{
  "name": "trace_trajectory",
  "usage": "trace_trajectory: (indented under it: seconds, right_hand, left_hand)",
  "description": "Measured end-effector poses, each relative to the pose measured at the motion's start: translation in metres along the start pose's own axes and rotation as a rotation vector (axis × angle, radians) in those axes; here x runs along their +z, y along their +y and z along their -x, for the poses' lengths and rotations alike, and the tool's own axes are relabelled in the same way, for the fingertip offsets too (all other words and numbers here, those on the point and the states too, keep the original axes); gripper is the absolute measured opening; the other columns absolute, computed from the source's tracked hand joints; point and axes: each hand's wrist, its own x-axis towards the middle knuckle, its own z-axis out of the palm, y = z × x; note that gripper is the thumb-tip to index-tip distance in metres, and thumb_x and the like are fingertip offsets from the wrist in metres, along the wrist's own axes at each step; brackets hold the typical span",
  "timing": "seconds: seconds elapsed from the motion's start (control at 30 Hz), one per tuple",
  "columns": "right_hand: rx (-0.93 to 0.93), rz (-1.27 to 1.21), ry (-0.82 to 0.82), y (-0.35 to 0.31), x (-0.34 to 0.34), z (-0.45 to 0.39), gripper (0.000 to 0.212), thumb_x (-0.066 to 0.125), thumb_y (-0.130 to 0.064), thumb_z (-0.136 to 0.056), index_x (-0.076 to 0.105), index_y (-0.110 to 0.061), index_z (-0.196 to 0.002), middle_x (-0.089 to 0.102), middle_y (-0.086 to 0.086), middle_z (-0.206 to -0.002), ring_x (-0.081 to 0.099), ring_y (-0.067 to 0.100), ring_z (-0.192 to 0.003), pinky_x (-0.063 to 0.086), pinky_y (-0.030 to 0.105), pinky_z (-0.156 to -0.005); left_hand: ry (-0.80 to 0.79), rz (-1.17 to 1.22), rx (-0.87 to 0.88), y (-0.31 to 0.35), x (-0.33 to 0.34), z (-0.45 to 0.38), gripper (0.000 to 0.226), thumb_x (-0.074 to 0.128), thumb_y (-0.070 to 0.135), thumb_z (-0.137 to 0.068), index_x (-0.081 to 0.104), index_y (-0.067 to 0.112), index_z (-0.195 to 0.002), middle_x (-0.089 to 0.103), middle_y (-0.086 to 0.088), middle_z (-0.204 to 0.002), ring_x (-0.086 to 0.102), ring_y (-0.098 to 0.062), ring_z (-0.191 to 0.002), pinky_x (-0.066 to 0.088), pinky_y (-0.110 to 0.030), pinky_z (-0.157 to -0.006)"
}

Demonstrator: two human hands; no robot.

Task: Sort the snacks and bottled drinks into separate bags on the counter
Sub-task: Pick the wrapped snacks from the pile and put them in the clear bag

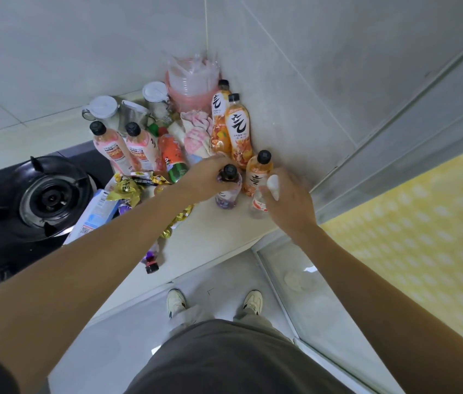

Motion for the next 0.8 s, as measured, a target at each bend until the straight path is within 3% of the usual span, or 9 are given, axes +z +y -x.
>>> trace_trajectory:
  seconds: [0.1,0.2,0.27,0.37,0.47,0.6,0.67,0.8]
  right_hand:
    - [-0.071,0.059,0.083,-0.010,-0.006,0.001,0.031,0.065,-0.038,-0.097,0.056,-0.017,-0.118,0.061,0.002,-0.114,0.057,0.022,-0.108,0.054,0.038,-0.090]
    - [-0.201,0.097,0.183,-0.025,-0.011,-0.003,0.033,0.062,-0.033,-0.096,0.058,-0.013,-0.121,0.061,0.006,-0.122,0.053,0.026,-0.117,0.050,0.041,-0.099]
    - [-0.251,0.083,0.186,-0.045,-0.011,-0.006,0.033,0.062,-0.033,-0.095,0.058,-0.014,-0.122,0.059,0.006,-0.123,0.052,0.026,-0.117,0.050,0.041,-0.097]
    - [-0.352,0.033,0.186,-0.079,0.000,-0.008,0.034,0.066,-0.027,-0.091,0.060,-0.012,-0.121,0.060,0.007,-0.120,0.053,0.027,-0.112,0.046,0.038,-0.090]
    - [-0.473,-0.003,0.175,-0.110,0.026,-0.007,0.029,0.068,-0.017,-0.088,0.062,-0.006,-0.114,0.062,0.011,-0.115,0.055,0.030,-0.109,0.043,0.038,-0.090]
    - [-0.487,-0.051,-0.015,-0.132,0.072,0.000,0.032,0.065,-0.017,-0.088,0.059,-0.007,-0.118,0.060,0.011,-0.116,0.055,0.031,-0.113,0.048,0.043,-0.093]
    - [-0.468,-0.015,-0.149,-0.132,0.098,0.001,0.034,0.063,-0.020,-0.090,0.057,-0.010,-0.122,0.059,0.009,-0.120,0.054,0.031,-0.116,0.051,0.048,-0.094]
    - [-0.415,0.121,-0.422,-0.117,0.141,0.001,0.045,0.067,-0.019,-0.089,0.051,-0.011,-0.131,0.054,0.008,-0.129,0.049,0.028,-0.122,0.052,0.044,-0.098]
  left_hand:
    - [0.025,-0.004,0.031,-0.007,-0.007,0.011,0.048,0.080,0.033,-0.087,0.063,0.021,-0.129,0.064,0.005,-0.120,0.059,-0.013,-0.108,0.049,-0.029,-0.092]
    - [0.036,-0.039,-0.047,-0.021,-0.015,0.029,0.051,0.071,0.045,-0.092,0.056,0.025,-0.137,0.058,0.009,-0.121,0.058,-0.012,-0.108,0.048,-0.029,-0.091]
    - [0.064,-0.027,-0.097,-0.034,-0.024,0.046,0.049,0.064,0.052,-0.093,0.057,0.028,-0.135,0.061,0.006,-0.122,0.062,-0.014,-0.106,0.054,-0.038,-0.092]
    - [0.116,-0.052,-0.180,-0.057,-0.034,0.075,0.044,0.060,0.046,-0.099,0.059,0.023,-0.136,0.065,0.001,-0.130,0.064,-0.017,-0.109,0.053,-0.035,-0.095]
    - [0.146,-0.098,-0.308,-0.085,-0.039,0.110,0.042,0.058,0.046,-0.100,0.060,0.018,-0.132,0.067,-0.004,-0.120,0.063,-0.024,-0.104,0.051,-0.037,-0.087]
    - [0.159,-0.060,-0.346,-0.113,-0.036,0.148,0.030,0.064,0.032,-0.099,0.065,0.018,-0.125,0.061,0.008,-0.113,0.058,-0.016,-0.102,0.046,-0.032,-0.086]
    - [0.154,-0.108,-0.379,-0.122,-0.028,0.157,0.030,0.063,0.031,-0.098,0.062,0.017,-0.124,0.058,0.002,-0.111,0.057,-0.023,-0.105,0.045,-0.034,-0.084]
    - [0.089,-0.204,-0.370,-0.129,-0.005,0.151,0.046,0.062,0.035,-0.097,0.051,0.021,-0.140,0.052,-0.005,-0.136,0.052,-0.028,-0.124,0.049,-0.039,-0.090]
